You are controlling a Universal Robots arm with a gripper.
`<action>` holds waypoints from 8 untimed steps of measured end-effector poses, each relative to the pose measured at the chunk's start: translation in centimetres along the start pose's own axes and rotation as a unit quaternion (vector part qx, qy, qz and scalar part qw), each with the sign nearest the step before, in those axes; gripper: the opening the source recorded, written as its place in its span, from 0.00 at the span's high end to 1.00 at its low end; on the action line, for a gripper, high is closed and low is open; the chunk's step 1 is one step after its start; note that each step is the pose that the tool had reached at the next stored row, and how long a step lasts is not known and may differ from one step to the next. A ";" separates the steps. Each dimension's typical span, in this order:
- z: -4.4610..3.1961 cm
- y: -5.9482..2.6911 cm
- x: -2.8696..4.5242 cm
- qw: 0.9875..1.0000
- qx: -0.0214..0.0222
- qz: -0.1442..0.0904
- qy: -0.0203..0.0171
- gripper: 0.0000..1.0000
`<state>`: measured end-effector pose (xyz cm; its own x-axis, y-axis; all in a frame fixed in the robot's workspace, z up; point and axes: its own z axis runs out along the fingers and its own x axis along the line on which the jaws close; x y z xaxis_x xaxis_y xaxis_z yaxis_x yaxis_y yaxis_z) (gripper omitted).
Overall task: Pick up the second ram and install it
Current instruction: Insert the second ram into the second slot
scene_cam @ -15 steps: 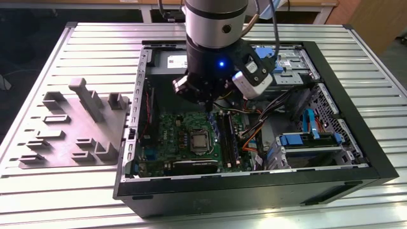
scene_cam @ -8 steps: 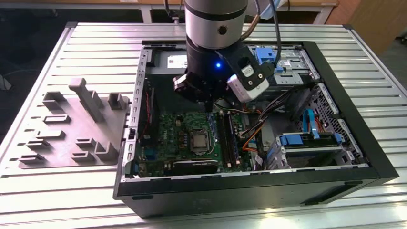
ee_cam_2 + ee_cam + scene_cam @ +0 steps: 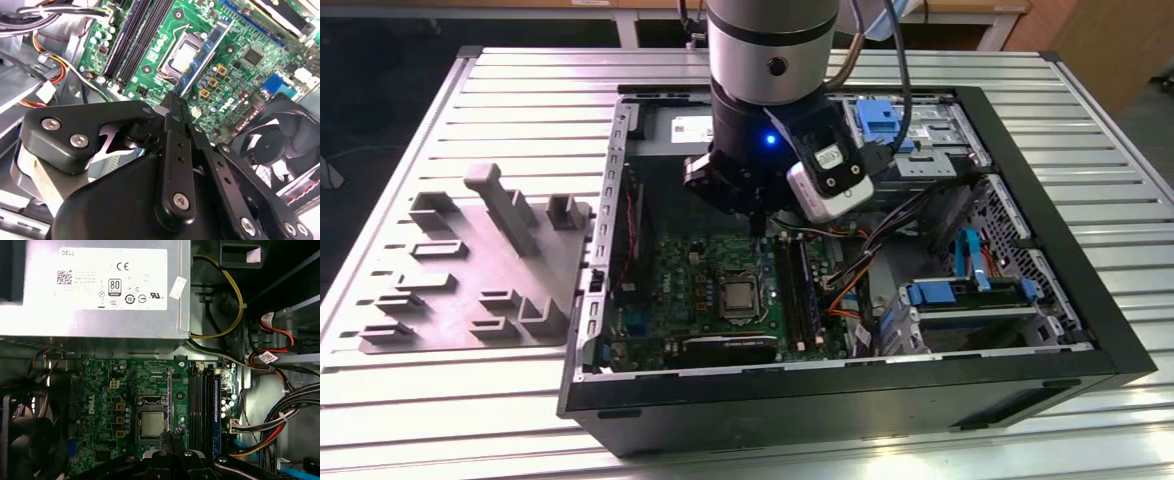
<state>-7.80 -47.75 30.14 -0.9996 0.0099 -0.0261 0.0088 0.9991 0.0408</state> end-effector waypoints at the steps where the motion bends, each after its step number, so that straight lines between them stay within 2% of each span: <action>1: 0.00 0.00 0.00 1.000 0.000 0.000 0.000 0.89; 5: 0.03 0.01 -0.08 1.000 0.000 0.000 0.000 0.89; 8: 0.09 0.00 -0.56 1.000 0.000 0.002 0.000 0.89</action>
<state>-7.24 -47.75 30.06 -0.9995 0.0146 -0.0262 0.0136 0.9991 0.0409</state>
